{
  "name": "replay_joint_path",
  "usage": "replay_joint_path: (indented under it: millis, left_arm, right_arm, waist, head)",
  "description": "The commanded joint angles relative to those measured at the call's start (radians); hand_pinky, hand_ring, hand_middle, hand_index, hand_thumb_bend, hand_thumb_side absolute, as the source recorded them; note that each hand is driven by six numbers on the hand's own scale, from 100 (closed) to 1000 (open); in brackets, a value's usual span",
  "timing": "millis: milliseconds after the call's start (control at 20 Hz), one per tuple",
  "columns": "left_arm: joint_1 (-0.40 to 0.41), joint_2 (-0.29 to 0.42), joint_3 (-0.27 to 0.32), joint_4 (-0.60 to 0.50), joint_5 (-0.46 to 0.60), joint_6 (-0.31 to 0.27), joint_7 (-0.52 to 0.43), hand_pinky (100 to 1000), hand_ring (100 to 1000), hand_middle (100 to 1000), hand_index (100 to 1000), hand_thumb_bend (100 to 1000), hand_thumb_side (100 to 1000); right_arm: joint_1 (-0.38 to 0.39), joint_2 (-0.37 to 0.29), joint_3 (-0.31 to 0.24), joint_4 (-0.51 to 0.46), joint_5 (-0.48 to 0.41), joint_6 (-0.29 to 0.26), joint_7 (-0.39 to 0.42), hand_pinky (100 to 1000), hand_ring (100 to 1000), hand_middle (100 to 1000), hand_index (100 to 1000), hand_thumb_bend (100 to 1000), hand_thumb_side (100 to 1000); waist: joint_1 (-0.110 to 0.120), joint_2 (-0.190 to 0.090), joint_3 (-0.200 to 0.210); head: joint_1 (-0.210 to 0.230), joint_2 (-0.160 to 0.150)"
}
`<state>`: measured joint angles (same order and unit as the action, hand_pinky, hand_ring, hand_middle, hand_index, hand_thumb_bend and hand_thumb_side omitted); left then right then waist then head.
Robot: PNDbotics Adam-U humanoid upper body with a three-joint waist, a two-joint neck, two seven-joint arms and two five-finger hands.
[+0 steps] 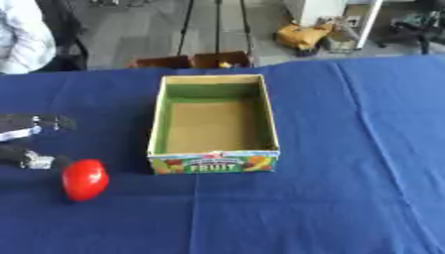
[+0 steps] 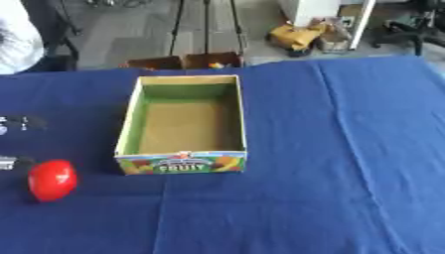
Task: Pick up objects on the table and place them in the box.
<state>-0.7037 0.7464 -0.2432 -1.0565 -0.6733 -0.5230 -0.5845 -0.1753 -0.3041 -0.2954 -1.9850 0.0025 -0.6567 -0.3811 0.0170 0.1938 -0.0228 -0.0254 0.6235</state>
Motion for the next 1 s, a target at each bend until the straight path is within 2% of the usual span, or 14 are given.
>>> replay_joint_path:
  millis: [50,250,300,450,550,700,1000]
  left_arm:
    - [-0.008,0.017,-0.013,-0.016,-0.010,-0.180,-0.169,1000,981,1000,1000,659,1000]
    - [0.001,-0.013,-0.023,0.001,-0.020,-0.152,-0.154,966,962,1000,1000,597,1000]
    - [0.001,-0.021,-0.024,0.007,-0.023,-0.143,-0.148,934,933,1000,1000,568,1000]
    - [0.002,-0.036,-0.032,0.021,-0.040,-0.121,-0.137,856,893,1000,1000,567,1000]
    - [0.004,-0.041,-0.037,0.026,-0.051,-0.122,-0.140,807,877,1000,1000,582,1000]
    - [0.002,-0.044,-0.038,0.026,-0.061,-0.134,-0.142,782,880,1000,1000,595,1000]
    - [0.000,-0.030,-0.040,0.004,-0.058,-0.162,-0.145,771,878,1000,1000,521,1000]
  right_arm:
    - [-0.009,-0.016,-0.002,-0.015,-0.007,0.000,0.006,723,798,542,790,100,770]
    - [-0.009,-0.011,-0.001,-0.015,-0.006,0.002,0.010,724,800,539,788,100,768]
    - [-0.009,-0.010,0.000,-0.015,-0.005,0.002,0.012,724,800,538,788,100,762]
    - [-0.009,-0.007,0.001,-0.015,-0.004,0.002,0.016,725,801,535,788,100,767]
    - [-0.009,-0.005,0.001,-0.015,-0.004,0.002,0.017,726,802,534,788,100,766]
    - [-0.009,-0.003,0.003,-0.015,-0.004,0.004,0.021,727,804,531,786,100,765]
    - [-0.003,-0.001,0.006,-0.015,-0.005,0.007,0.028,728,804,528,783,100,762]
  waist:
    - [0.002,-0.010,0.002]
    - [0.002,-0.005,0.005]
    - [0.002,-0.004,0.005]
    - [0.000,0.000,0.006]
    - [0.000,0.002,0.007]
    - [0.000,0.004,0.009]
    - [-0.001,0.002,0.014]
  head:
    - [0.003,-0.011]
    - [0.002,-0.018]
    - [0.001,-0.020]
    - [0.003,-0.024]
    - [0.003,-0.026]
    - [0.004,-0.026]
    - [0.004,-0.024]
